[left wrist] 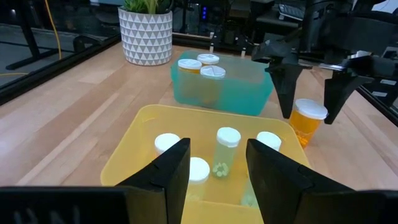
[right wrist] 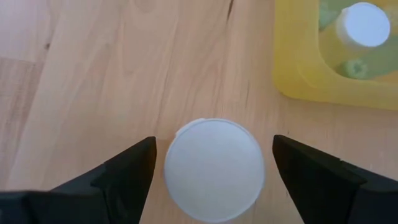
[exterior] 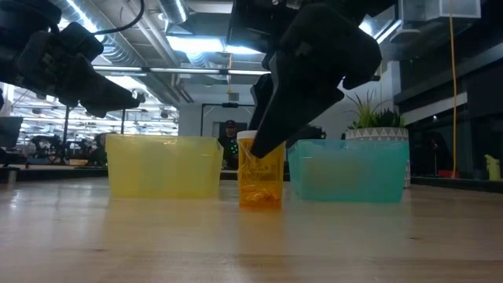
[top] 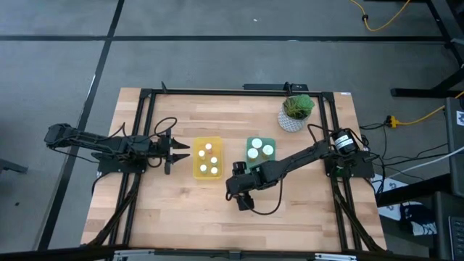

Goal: Pick and place medicine bottles into bin by pill shape (circle, oval)
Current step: Put the large orange pill bottle into the green bin, then return to Home Position

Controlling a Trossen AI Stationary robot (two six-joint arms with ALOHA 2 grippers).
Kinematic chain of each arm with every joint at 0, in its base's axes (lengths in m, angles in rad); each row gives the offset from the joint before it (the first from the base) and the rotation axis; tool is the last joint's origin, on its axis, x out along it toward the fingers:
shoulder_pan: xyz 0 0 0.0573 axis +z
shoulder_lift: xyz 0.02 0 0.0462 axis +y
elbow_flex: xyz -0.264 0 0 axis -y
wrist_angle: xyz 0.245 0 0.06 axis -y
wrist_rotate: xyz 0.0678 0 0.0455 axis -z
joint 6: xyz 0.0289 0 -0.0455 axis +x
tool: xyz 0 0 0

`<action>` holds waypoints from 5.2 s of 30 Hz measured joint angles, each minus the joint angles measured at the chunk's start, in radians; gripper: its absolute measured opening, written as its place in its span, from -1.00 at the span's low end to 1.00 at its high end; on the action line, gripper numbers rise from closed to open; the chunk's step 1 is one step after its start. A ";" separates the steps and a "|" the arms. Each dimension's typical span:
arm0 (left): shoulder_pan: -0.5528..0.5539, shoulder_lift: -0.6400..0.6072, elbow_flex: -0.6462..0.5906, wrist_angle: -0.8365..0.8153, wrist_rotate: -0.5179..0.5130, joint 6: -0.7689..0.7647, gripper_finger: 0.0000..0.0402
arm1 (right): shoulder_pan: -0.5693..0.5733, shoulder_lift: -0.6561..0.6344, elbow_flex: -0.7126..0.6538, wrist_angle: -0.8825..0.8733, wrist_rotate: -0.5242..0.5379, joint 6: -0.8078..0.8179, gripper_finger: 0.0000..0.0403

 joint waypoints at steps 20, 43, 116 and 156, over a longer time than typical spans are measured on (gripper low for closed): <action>0.000 0.000 0.000 0.000 0.000 0.000 -0.25 | -0.001 -0.003 0.000 -0.001 0.002 0.108 0.04; 0.000 0.000 0.000 0.000 0.000 0.000 -0.25 | 0.053 -0.369 -0.034 -0.392 0.237 0.428 0.04; 0.000 0.000 0.000 0.000 0.000 0.000 -0.25 | -0.020 -0.365 -0.454 0.028 0.262 0.576 0.15; 0.000 0.000 0.000 0.000 0.000 0.000 -0.25 | -0.019 -0.542 -0.451 0.114 0.264 0.444 0.56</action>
